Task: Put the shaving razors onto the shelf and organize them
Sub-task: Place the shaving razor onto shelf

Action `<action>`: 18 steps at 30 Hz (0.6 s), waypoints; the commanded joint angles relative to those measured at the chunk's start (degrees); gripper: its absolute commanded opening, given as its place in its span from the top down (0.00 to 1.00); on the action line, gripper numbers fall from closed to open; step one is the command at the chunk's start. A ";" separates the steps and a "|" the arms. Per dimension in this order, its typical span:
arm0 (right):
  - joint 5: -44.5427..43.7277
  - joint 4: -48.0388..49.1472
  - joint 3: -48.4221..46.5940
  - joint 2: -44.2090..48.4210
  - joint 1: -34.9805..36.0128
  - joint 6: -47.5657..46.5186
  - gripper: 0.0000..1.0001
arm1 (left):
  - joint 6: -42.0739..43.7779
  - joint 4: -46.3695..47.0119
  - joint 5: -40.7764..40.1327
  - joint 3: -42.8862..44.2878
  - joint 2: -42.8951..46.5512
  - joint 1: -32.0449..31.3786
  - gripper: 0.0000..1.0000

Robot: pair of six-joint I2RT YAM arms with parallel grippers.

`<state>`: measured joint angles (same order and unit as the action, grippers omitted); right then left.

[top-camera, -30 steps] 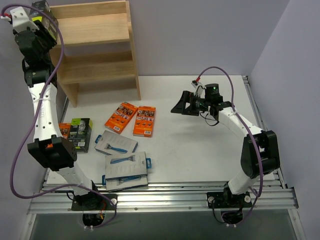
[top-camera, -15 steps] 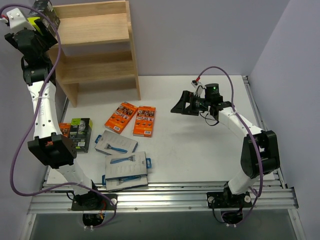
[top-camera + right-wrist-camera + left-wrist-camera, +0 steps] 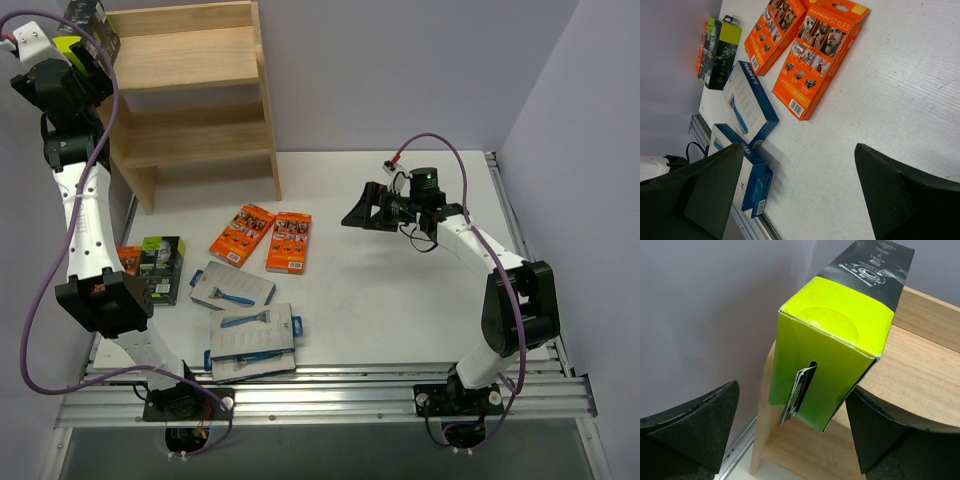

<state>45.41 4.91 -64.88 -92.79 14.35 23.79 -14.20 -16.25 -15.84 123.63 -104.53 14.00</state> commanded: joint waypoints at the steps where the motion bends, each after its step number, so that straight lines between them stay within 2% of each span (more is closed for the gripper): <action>1: 1.35 1.33 0.46 1.12 0.33 -1.03 0.11 | 1.28 -7.46 -3.94 2.74 2.05 1.56 0.06; 18: 1.70 1.77 0.99 3.23 0.33 -0.85 0.09 | -1.01 -18.46 -2.18 17.68 -0.15 1.65 0.06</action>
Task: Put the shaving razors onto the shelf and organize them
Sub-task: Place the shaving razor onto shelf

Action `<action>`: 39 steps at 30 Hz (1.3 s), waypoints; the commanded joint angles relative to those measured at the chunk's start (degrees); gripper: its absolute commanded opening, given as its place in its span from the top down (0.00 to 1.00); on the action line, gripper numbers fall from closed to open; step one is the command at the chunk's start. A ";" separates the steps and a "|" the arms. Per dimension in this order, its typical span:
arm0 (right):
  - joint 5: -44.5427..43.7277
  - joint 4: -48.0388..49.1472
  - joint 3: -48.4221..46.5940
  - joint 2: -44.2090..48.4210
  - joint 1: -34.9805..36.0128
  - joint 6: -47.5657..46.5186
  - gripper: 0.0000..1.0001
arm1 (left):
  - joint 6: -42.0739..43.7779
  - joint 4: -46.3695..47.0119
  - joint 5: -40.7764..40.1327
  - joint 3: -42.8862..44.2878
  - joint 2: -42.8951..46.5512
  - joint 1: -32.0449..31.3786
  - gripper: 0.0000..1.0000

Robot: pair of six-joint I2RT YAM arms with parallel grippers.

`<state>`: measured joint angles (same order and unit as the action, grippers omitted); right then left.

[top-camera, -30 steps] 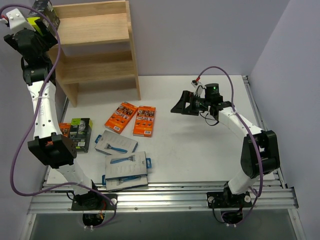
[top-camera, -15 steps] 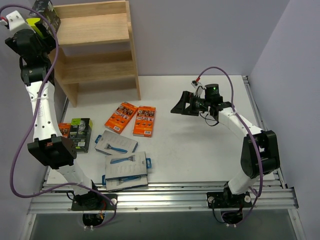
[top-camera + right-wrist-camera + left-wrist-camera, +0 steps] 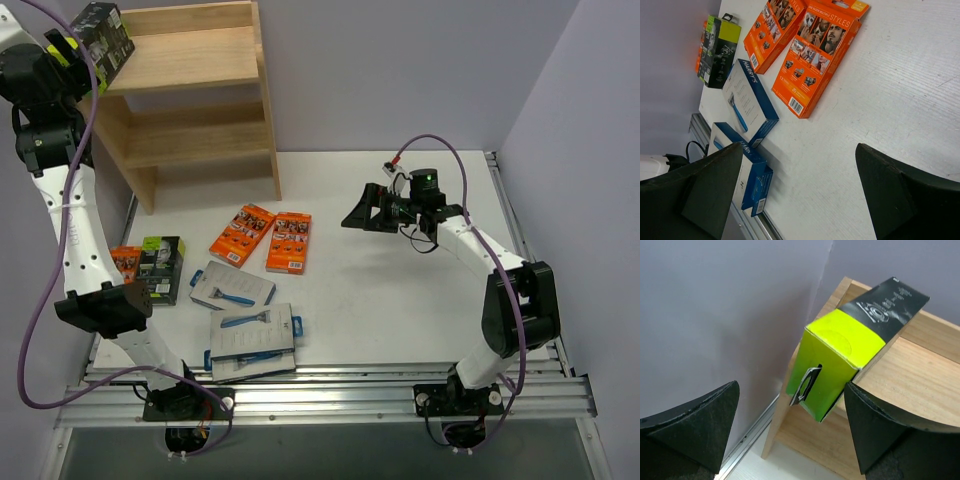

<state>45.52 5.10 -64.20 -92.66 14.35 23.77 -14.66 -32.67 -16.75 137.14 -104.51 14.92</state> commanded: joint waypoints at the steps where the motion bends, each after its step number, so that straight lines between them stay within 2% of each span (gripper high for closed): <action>1: 1.59 1.58 0.31 3.28 0.33 -0.83 0.09 | -0.55 -2.66 -1.26 4.62 -0.60 0.73 0.06; 16: 2.12 2.10 0.83 3.54 0.33 -0.39 0.09 | -3.62 -3.99 -3.64 -3.01 7.12 0.64 0.06; 20: 2.21 2.19 0.84 3.19 0.42 -0.22 0.09 | -5.81 -3.72 -1.71 -6.53 11.86 0.55 0.02; 23: 2.38 2.28 0.83 2.84 0.50 -0.04 0.09 | -8.54 -6.88 -0.22 -8.46 16.43 0.55 0.17; 24: 2.38 2.37 0.84 2.93 0.50 -0.04 0.09 | -9.24 -6.45 2.14 -11.95 19.57 0.55 0.22; 27: 2.56 2.45 0.57 2.66 0.59 0.14 0.09 | -10.83 -1.99 7.51 -18.21 24.95 0.11 0.50; 29: 2.91 2.54 0.57 2.40 0.51 0.40 0.10 | -11.18 0.31 14.88 -21.91 26.02 -0.50 0.57; 31: 2.91 2.54 0.75 2.66 0.68 0.40 0.10 | -11.01 5.31 20.85 -23.93 26.03 -1.20 0.72; 32: 2.82 2.54 0.92 2.84 0.77 0.31 0.10 | -10.83 6.81 25.84 -24.03 25.59 -1.38 0.76; 34: 2.65 2.54 1.19 3.01 0.94 0.14 0.10 | -9.61 9.46 28.78 -21.76 22.87 -3.91 0.82; 37: 2.47 2.19 0.92 2.93 1.21 -0.30 0.10 | -3.12 8.15 27.31 -17.01 17.34 -9.09 0.82; 39: 2.38 2.10 1.01 2.75 1.21 -0.74 0.10 | -0.03 7.09 26.34 -12.35 12.69 -10.25 0.82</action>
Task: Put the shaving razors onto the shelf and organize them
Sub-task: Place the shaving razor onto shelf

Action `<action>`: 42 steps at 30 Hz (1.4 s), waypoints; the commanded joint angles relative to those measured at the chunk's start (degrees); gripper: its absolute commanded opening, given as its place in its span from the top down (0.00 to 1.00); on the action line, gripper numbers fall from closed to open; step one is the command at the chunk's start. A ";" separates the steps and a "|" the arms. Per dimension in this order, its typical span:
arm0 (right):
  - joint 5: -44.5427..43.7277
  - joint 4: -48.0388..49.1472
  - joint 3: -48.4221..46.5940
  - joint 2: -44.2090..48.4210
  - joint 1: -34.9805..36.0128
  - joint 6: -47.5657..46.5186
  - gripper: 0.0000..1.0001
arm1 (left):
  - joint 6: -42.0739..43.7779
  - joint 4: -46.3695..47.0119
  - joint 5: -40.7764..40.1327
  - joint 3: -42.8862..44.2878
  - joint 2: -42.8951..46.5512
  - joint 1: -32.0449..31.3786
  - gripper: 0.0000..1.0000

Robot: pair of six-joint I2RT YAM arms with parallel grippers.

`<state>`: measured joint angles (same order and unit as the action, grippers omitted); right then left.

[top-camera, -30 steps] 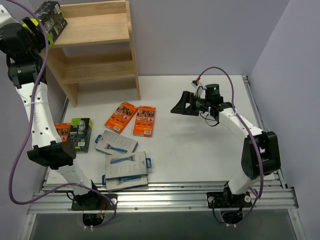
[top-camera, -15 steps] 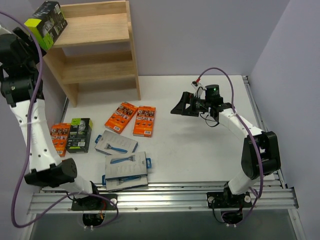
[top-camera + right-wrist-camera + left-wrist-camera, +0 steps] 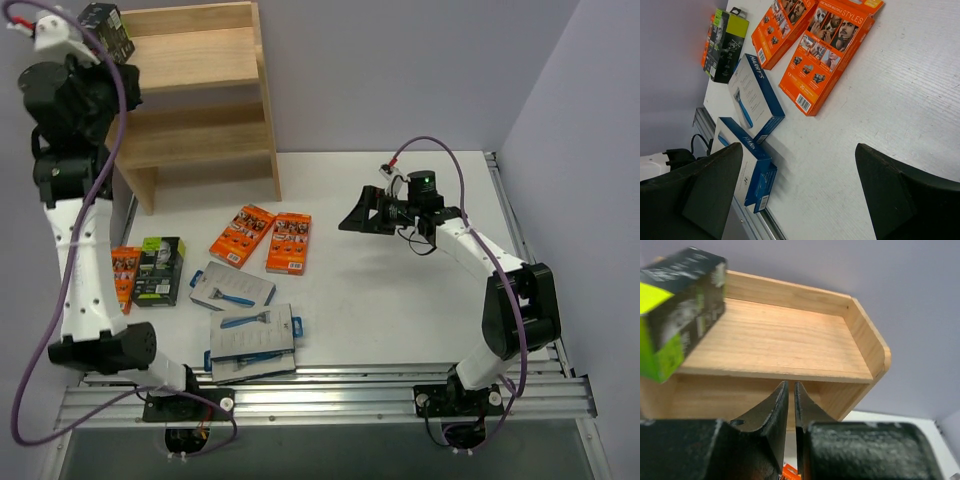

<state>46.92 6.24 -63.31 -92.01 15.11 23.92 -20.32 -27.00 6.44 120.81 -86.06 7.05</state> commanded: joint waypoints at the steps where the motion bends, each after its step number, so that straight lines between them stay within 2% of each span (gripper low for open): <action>1: 0.81 0.79 0.12 1.92 0.44 -0.98 0.10 | 6.07 1.17 3.23 5.38 -7.26 -2.48 0.82; 9: -0.16 0.97 0.56 1.04 0.79 -1.69 0.09 | 10.38 0.55 0.52 17.25 -20.01 -3.62 0.74; 18: -2.53 0.26 0.38 1.56 1.23 -2.74 0.09 | 12.49 6.61 -3.53 18.67 -26.60 -3.45 0.67; 26: -3.15 -0.09 -0.41 2.01 1.32 -1.60 0.08 | 13.28 10.12 -9.24 21.39 -32.84 -3.01 0.56; 34: -4.11 -3.60 -2.87 0.34 1.32 -2.56 0.08 | 13.64 13.82 -16.45 24.64 -37.24 -2.48 0.52; 42: -4.82 -5.80 -4.98 -1.51 1.32 -3.18 0.08 | 13.55 14.61 -19.62 29.21 -42.52 -1.69 0.47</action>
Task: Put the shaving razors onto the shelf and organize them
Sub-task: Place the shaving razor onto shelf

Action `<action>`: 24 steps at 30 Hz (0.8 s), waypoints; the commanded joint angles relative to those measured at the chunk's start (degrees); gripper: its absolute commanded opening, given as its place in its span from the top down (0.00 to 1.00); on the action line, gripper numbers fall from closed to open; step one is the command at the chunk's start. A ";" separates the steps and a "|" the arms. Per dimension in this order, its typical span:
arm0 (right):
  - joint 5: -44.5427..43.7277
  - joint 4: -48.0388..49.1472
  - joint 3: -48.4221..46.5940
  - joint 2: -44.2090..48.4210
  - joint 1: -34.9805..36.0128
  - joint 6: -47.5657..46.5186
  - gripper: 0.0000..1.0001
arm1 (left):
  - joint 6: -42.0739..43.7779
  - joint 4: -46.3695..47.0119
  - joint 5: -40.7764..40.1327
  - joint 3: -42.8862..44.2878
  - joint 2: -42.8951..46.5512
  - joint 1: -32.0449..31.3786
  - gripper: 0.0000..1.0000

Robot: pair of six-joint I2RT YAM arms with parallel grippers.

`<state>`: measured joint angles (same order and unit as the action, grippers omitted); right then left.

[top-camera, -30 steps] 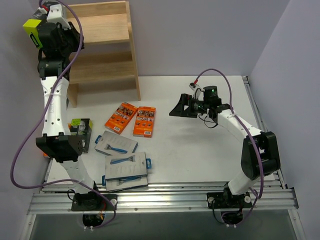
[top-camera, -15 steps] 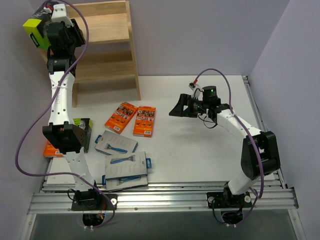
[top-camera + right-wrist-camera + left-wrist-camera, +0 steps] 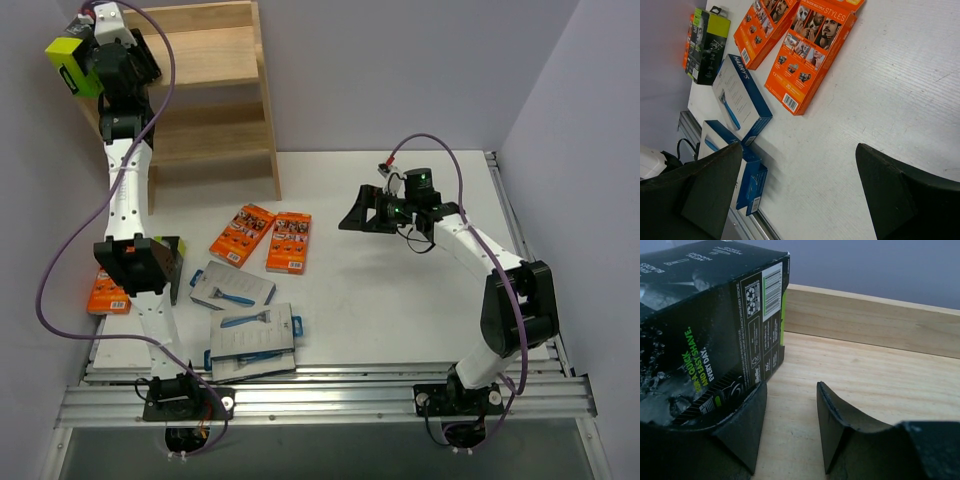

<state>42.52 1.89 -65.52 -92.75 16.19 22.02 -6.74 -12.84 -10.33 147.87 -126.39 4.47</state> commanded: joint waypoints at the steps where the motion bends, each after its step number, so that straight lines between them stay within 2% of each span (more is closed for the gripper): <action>1: -0.42 -1.54 -2.95 -0.94 0.16 -1.28 0.09 | -0.02 0.97 -3.12 2.68 -2.54 0.98 0.46; 9: -0.51 -3.82 -3.92 -1.64 0.16 -1.89 0.08 | -0.99 2.91 -6.89 6.55 -7.20 0.63 0.36; 14: -0.51 -4.44 -4.36 -2.17 0.16 -2.07 0.08 | 1.73 4.14 -9.09 8.83 -10.19 -0.07 0.30; 24: -0.51 -5.50 -4.62 -2.52 0.25 -3.04 0.08 | 6.57 5.19 -10.68 9.28 -12.30 -0.08 0.26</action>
<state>42.15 -2.66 -67.83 -95.26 16.19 20.08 -1.80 -4.86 -18.87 157.12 -135.24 3.79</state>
